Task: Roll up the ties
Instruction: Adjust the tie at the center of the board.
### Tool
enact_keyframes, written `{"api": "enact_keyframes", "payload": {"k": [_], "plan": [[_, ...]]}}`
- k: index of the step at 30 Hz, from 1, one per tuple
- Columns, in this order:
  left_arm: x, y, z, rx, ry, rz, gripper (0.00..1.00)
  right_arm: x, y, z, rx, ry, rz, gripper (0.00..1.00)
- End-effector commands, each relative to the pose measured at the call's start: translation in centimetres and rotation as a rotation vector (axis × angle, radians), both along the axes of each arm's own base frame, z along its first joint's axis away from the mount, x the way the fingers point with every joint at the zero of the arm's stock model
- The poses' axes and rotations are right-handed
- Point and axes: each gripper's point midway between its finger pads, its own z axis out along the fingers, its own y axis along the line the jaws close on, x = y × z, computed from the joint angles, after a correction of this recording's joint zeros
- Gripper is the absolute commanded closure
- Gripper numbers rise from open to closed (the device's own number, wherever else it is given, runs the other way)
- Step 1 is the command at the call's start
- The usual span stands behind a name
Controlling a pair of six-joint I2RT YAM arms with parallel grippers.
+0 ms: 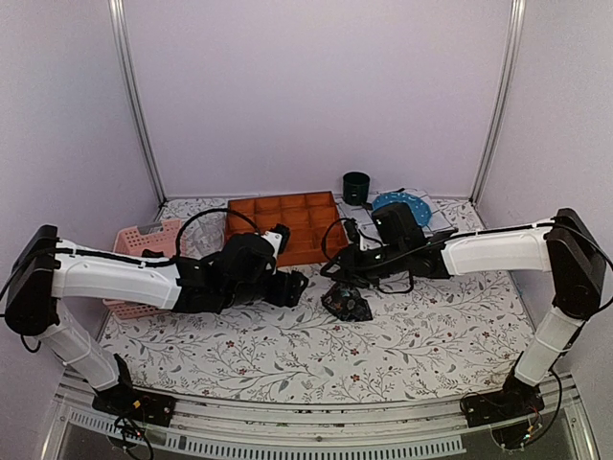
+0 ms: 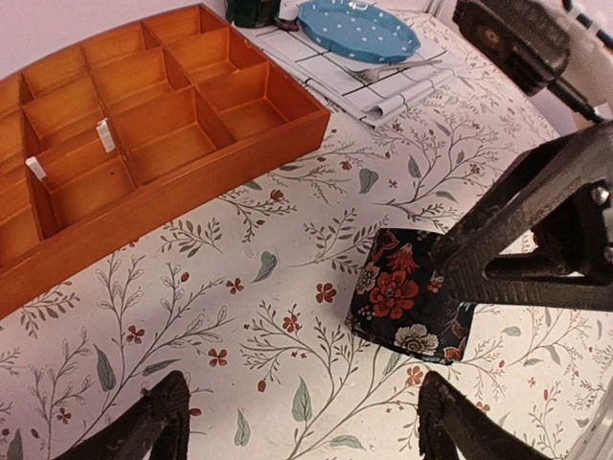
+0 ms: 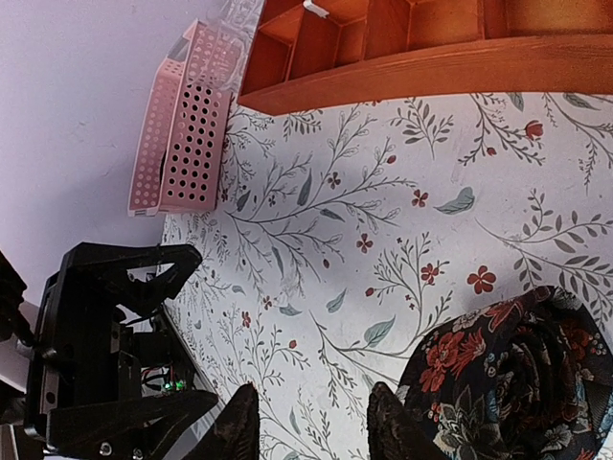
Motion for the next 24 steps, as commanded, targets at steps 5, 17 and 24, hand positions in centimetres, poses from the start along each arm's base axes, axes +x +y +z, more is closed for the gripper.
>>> {"api": "enact_keyframes", "payload": {"k": [5,17,24], "plan": [[0.3,0.7,-0.6,-0.027,0.027,0.023,0.21,0.1,-0.7,-4.2,-0.12,0.06,-0.02,0.63],[0.0,0.1,-2.3,-0.018,0.072,0.001,0.21,-1.0,-4.0,-7.1,-0.206,0.105,-0.069,0.65],[-0.1,-0.3,-2.9,-0.016,0.092,-0.01,0.22,-1.4,-6.1,-7.7,-0.236,0.103,-0.112,0.65]]}}
